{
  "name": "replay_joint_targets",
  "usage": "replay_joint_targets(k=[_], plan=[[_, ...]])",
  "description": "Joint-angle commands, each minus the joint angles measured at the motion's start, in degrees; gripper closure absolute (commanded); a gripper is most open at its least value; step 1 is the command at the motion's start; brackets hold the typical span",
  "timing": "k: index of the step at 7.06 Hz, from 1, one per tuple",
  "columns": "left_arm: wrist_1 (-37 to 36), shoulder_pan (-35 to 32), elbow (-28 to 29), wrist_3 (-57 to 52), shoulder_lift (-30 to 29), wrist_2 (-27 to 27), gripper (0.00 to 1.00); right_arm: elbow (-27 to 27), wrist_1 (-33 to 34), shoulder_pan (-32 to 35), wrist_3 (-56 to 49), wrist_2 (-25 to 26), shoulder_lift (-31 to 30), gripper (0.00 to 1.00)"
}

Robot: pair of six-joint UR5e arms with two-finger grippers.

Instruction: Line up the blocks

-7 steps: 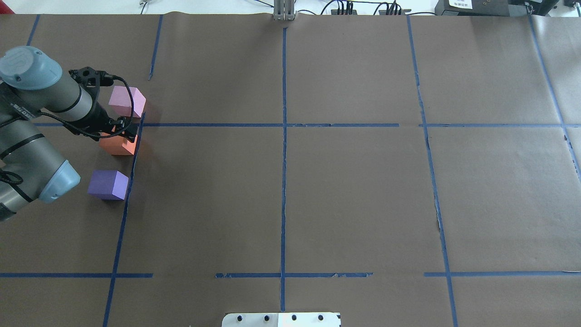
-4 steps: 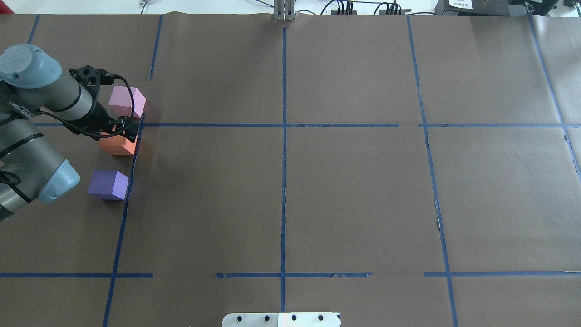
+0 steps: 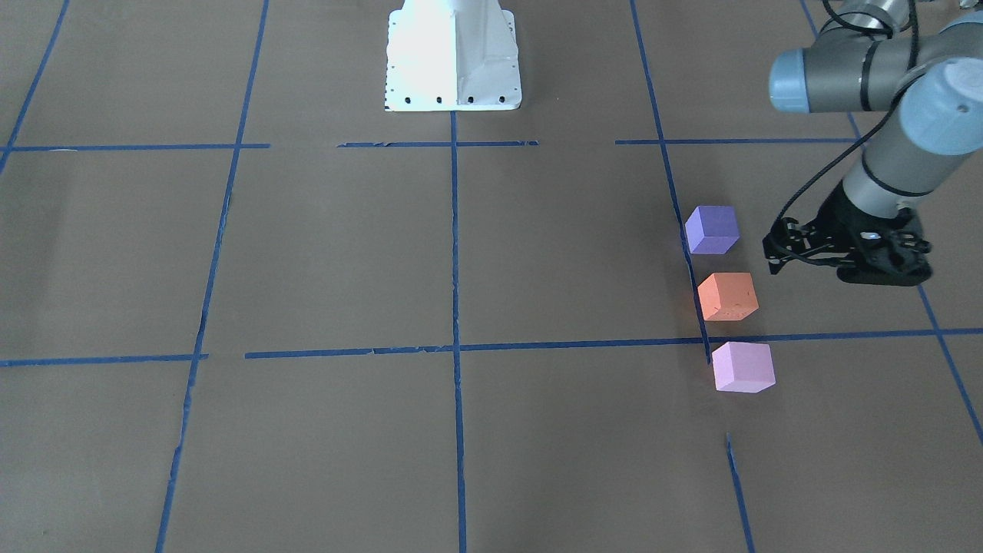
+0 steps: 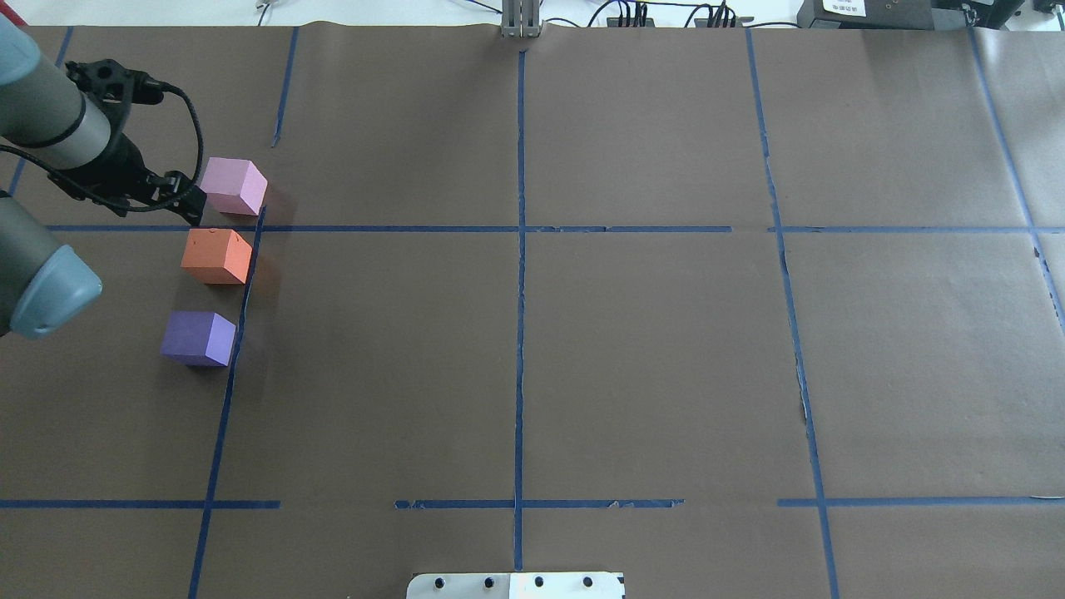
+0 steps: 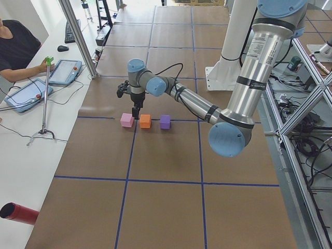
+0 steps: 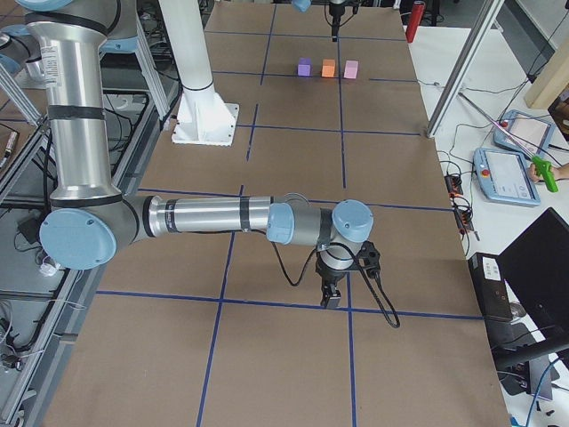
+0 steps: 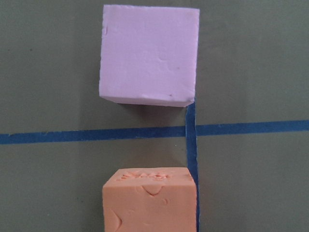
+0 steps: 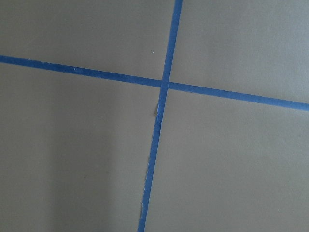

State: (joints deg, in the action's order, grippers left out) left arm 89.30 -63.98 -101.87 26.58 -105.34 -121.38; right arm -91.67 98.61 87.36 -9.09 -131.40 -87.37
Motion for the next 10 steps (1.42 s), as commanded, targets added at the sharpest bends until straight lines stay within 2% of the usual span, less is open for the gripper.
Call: replay_joint_targets(k=[1,2,4,5,8,10], plan=[[-0.6,-13.6,0.7,-16.6,6.1,-0.3,0.00,0.0,0.0,0.0,0.0,0.0,0.0,0.00],[-0.7,-20.0,1.2,-23.0,9.9,-0.4,0.00,0.0,0.0,0.0,-0.1,0.0,0.0,0.00],[1.4,-26.9,6.0,-34.3,19.1,-0.3,0.00,0.0,0.0,0.0,0.0,0.0,0.0,0.00],[5.5,-28.5,9.4,-36.5,20.5,-0.3,0.00,0.0,0.0,0.0,0.0,0.0,0.0,0.00],[6.2,-29.4,10.2,-36.5,20.4,-0.3,0.00,0.0,0.0,0.0,0.0,0.0,0.0,0.00],[8.2,-29.4,9.6,-37.5,20.7,-4.6,0.00,0.0,0.0,0.0,-0.1,0.0,0.0,0.00]])
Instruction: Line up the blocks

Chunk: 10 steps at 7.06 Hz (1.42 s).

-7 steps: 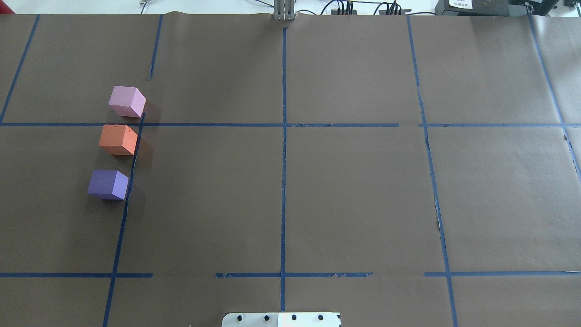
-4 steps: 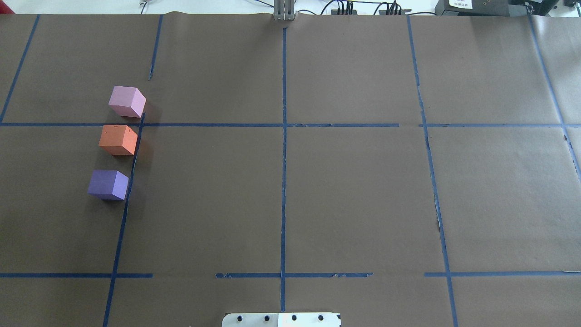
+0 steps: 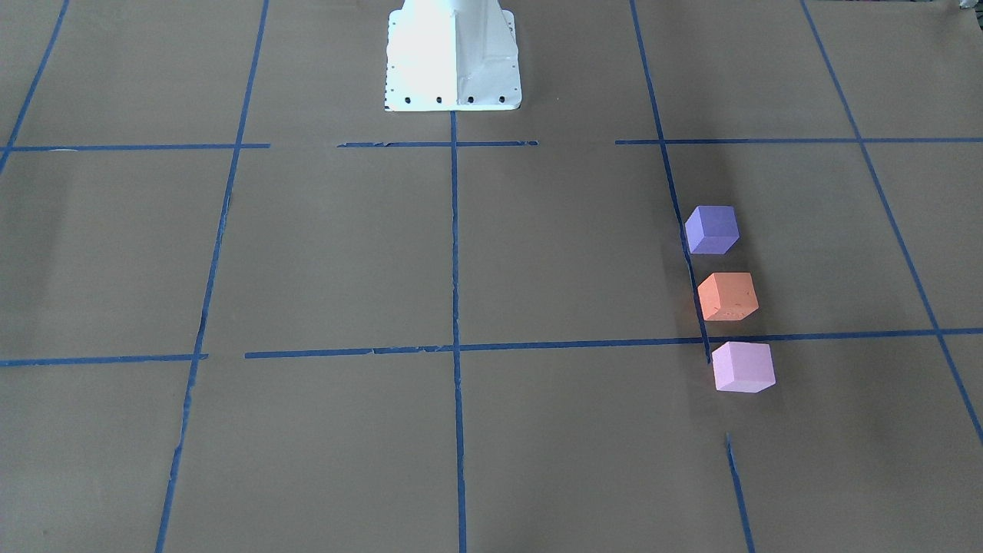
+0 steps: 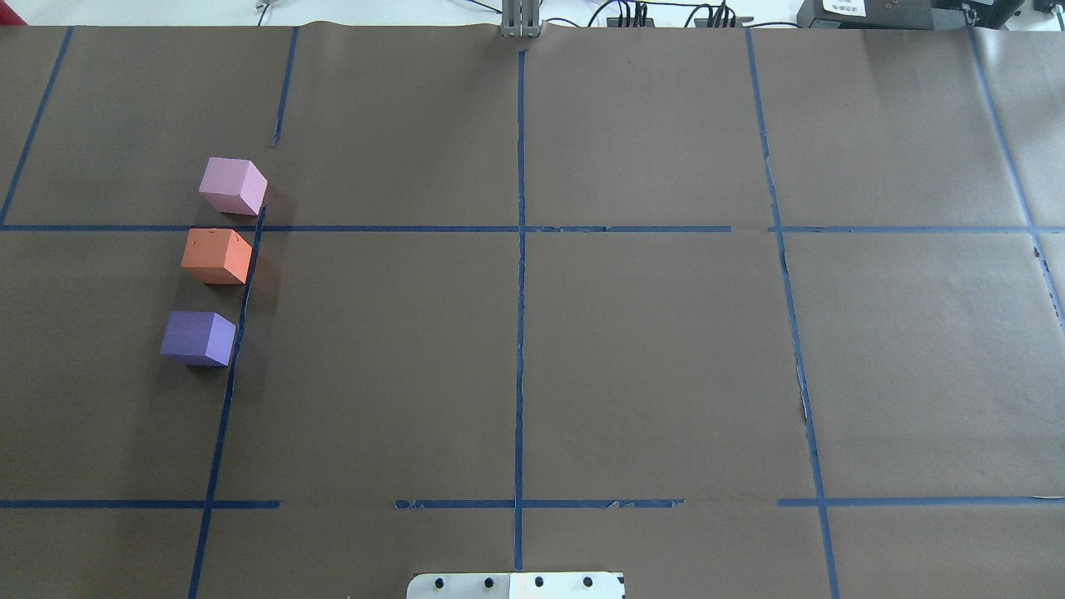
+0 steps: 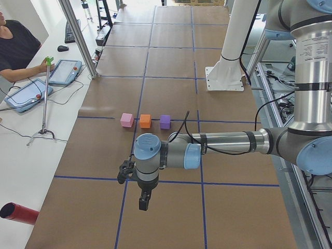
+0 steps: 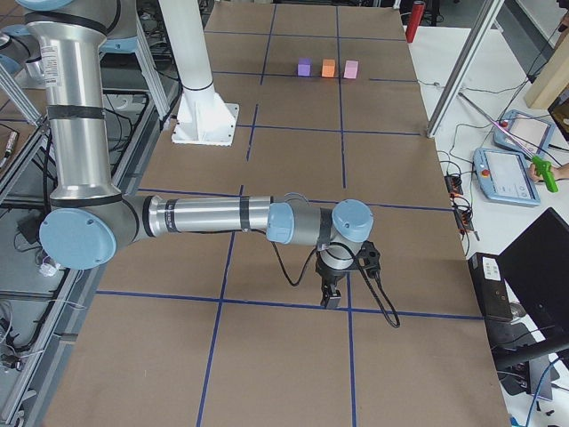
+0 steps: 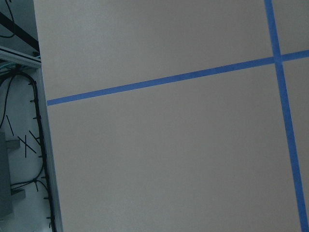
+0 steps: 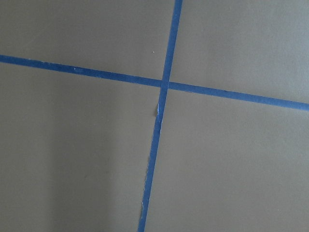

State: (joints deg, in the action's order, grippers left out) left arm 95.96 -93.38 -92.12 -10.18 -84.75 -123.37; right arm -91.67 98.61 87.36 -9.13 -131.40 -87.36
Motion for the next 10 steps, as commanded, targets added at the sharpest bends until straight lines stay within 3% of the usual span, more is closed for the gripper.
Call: replay_joint_targets(k=[1,7,10], plan=[[4.6,0.0,0.3,-0.6,0.1,-2.8,0.00,0.0,0.0,0.0,0.1,0.0,0.0,0.00],[5.1,0.0,-0.6,-0.5,-0.3,-2.9,0.00,0.0,0.0,0.0,0.1,0.0,0.0,0.00],[5.0,-0.6,-4.1,-0.5,0.1,-4.1,0.00,0.0,0.0,0.0,0.1,0.0,0.0,0.00]])
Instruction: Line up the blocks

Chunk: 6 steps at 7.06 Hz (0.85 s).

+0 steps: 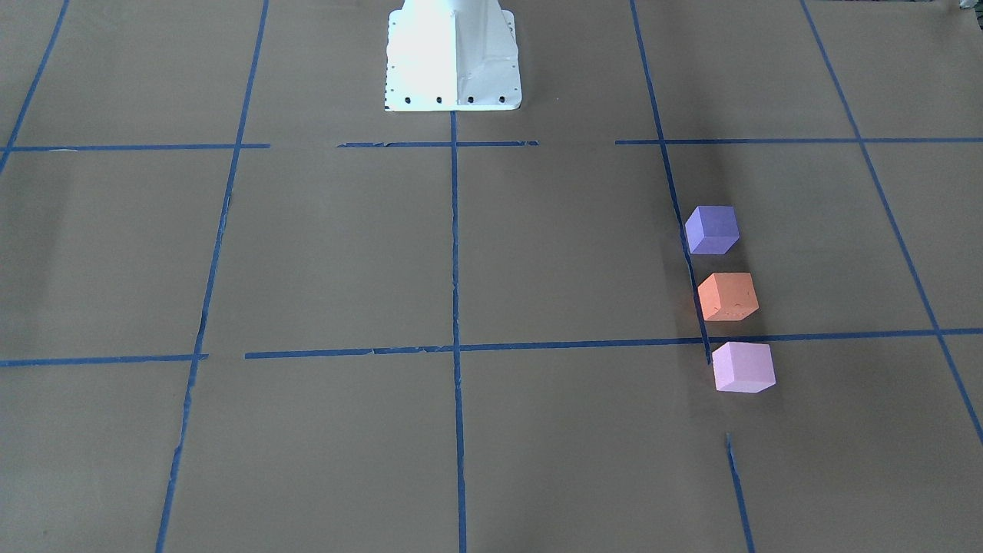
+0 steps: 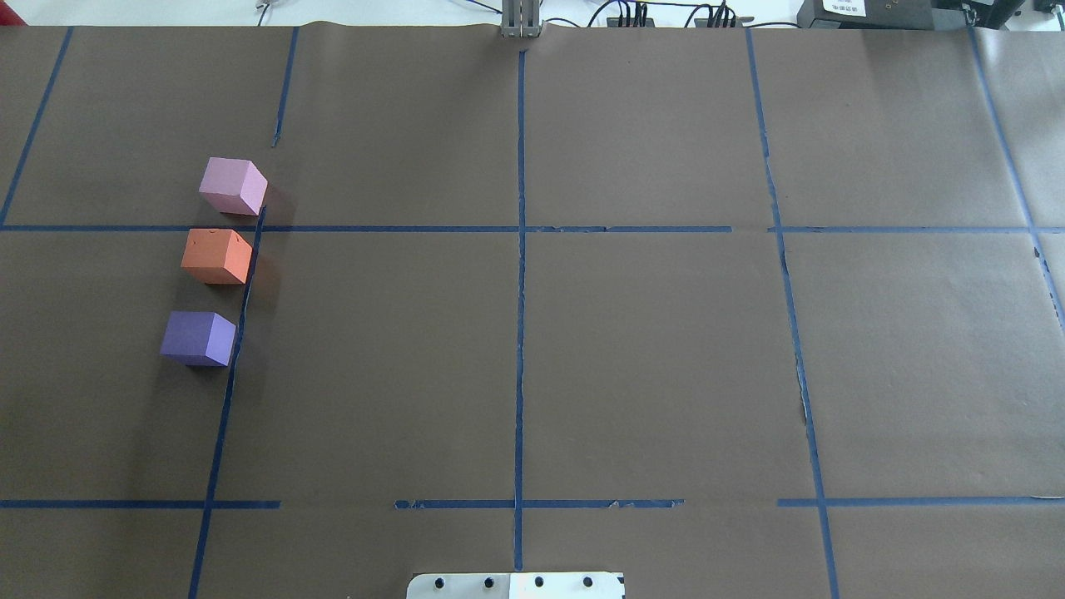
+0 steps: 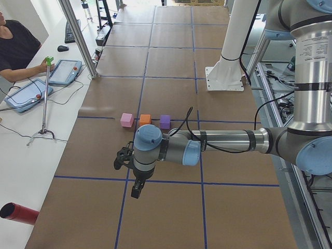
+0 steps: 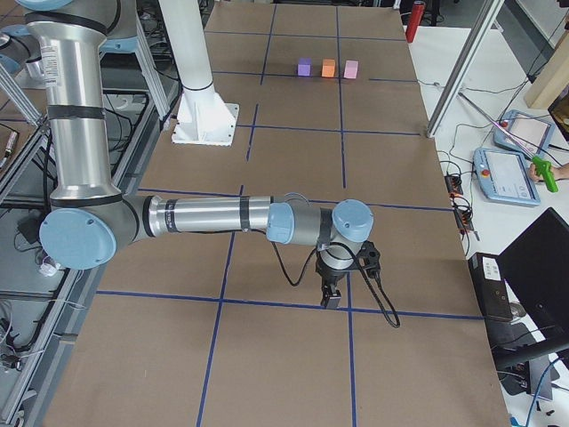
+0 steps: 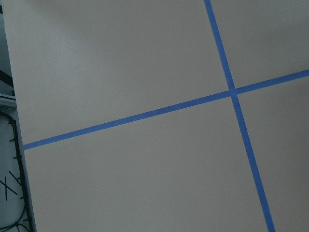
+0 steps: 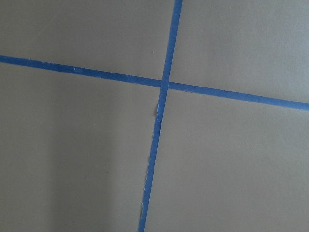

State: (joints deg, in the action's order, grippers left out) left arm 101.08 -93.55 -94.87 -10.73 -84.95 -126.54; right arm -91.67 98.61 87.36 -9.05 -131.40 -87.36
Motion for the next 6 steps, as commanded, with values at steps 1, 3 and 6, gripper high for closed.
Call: replay_joint_targets(k=[1,3,6], plan=[[-0.6,-1.9,-1.3,-0.1,0.7,-4.4,0.00,0.0,0.0,0.0,0.0,0.0,0.0,0.00],[-0.3,-2.2,-1.1,-0.1,2.5,-5.3,0.00,0.0,0.0,0.0,-0.1,0.0,0.0,0.00],[-0.7,-3.0,-0.8,0.0,2.4,-5.3,0.00,0.0,0.0,0.0,-0.1,0.0,0.0,0.00]])
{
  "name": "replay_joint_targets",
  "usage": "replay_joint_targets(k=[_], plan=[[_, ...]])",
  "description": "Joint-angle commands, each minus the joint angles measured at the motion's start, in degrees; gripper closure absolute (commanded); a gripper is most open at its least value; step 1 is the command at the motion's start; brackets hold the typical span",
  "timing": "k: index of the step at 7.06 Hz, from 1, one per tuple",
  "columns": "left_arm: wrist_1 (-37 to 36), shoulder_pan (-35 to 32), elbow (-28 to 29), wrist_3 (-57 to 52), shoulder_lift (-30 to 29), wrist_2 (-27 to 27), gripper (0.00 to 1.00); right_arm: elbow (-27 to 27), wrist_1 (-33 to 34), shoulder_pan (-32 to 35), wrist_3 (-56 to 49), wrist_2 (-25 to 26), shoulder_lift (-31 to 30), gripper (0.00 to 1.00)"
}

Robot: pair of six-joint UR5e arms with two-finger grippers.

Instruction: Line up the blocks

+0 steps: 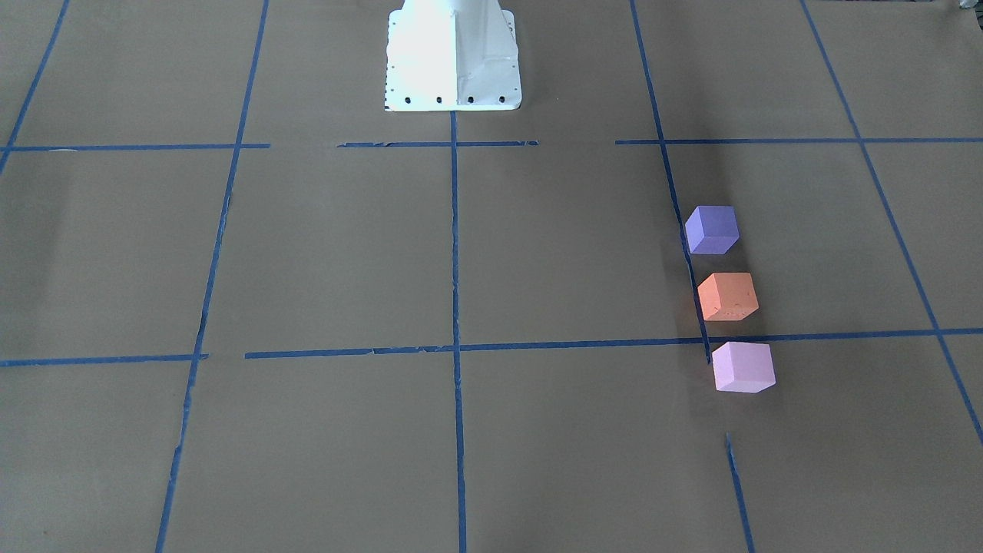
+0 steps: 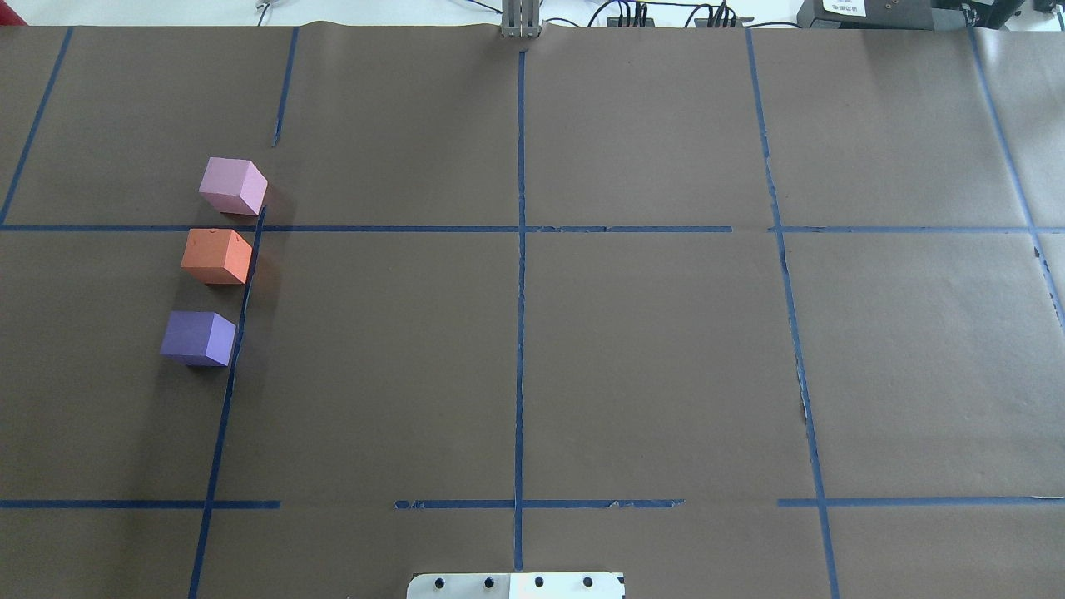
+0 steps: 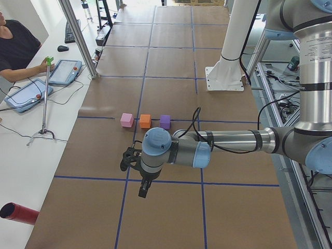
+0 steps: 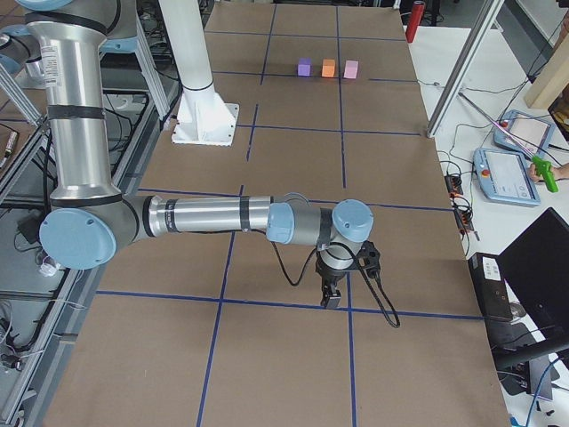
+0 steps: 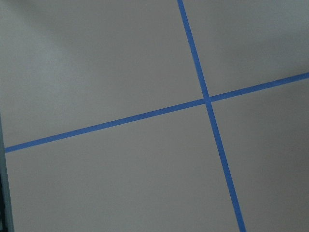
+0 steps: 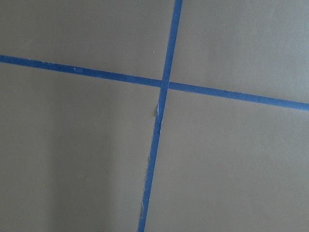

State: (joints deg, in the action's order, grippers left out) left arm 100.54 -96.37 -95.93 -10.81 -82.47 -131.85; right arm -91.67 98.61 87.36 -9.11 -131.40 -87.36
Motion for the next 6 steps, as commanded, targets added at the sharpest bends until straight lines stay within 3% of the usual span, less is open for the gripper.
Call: replay_joint_targets(k=[1,6], plan=[[-0.1,-0.2,0.4,0.4,-0.5,0.2,0.00,0.0,0.0,0.0,0.1,0.0,0.0,0.00],[0.2,-0.1,0.3,0.5,-1.1,0.5,0.00,0.0,0.0,0.0,0.0,0.0,0.0,0.00]])
